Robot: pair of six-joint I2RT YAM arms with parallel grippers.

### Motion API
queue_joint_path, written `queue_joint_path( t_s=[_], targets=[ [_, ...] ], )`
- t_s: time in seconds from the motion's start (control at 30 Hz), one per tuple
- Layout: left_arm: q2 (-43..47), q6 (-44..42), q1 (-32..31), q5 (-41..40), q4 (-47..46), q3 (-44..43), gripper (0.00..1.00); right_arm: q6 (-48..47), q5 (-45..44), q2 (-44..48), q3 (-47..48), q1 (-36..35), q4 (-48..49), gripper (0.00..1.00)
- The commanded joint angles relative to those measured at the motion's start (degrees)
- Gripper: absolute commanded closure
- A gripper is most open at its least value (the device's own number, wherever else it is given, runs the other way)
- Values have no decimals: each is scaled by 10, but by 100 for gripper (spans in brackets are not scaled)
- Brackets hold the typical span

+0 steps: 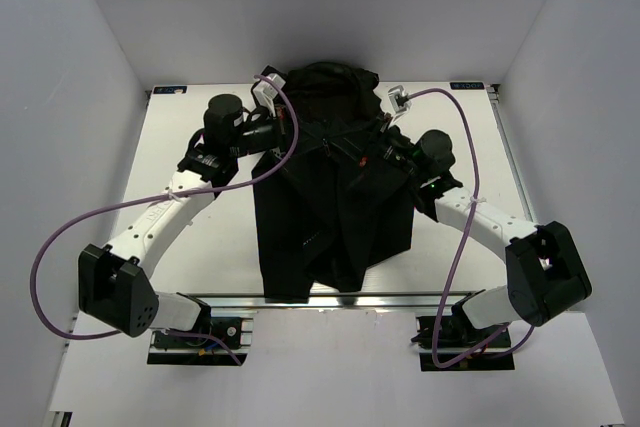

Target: Zip up the jacket

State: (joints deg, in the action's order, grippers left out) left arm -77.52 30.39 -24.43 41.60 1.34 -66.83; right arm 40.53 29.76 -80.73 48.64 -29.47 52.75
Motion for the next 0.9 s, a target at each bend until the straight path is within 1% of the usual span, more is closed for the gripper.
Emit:
queue_joint_path(
  t_s=[0.0, 0.13, 0.23, 0.27, 0.3, 0.37, 0.4, 0.43, 0.47, 0.53, 0.57, 0.6, 0.63, 0.77, 0.8, 0.87],
  targets=[
    [15, -9, -12, 82, 82, 6, 100, -5, -101, 22, 52, 25, 57, 100],
    [31, -7, -12, 65, 99, 22, 100, 1, -95, 22, 61, 33, 60, 100],
    [38, 0, -12, 41, 85, 25, 100, 23, -54, 22, 45, 34, 85, 100],
    [41, 6, -12, 24, 76, 25, 98, 34, -25, 22, 39, 33, 89, 100],
    [42, 11, -12, 16, 52, 25, 93, 48, -2, 21, 30, 34, 96, 100],
    [47, 33, -12, 2, 14, 30, 91, 78, 41, 22, 7, 30, 121, 100],
    [54, 40, -11, -8, -3, 38, 90, 96, 50, 22, -4, 30, 137, 100],
    [58, 46, -11, -11, -39, 43, 87, 103, 52, 25, -20, 28, 138, 100],
    [61, 55, -10, -12, -53, 48, 79, 102, 53, 30, -23, 28, 134, 100],
    [73, 59, -9, -10, -70, 59, 76, 92, 49, 36, -28, 28, 125, 100],
    [74, 63, -9, -11, -71, 61, 72, 87, 52, 37, -27, 27, 124, 100],
    [76, 65, -9, -6, -76, 64, 64, 86, 52, 37, -25, 27, 123, 100],
    [77, 72, -8, -5, -81, 67, 59, 86, 56, 35, -23, 26, 125, 100],
    [74, 85, -5, -1, -95, 79, 52, 94, 70, 30, -19, 25, 133, 100],
    [73, 86, -4, 1, -94, 78, 49, 96, 71, 30, -19, 25, 133, 100],
    [67, 87, -3, 2, -92, 75, 47, 96, 68, 32, -22, 25, 132, 100]
  ],
)
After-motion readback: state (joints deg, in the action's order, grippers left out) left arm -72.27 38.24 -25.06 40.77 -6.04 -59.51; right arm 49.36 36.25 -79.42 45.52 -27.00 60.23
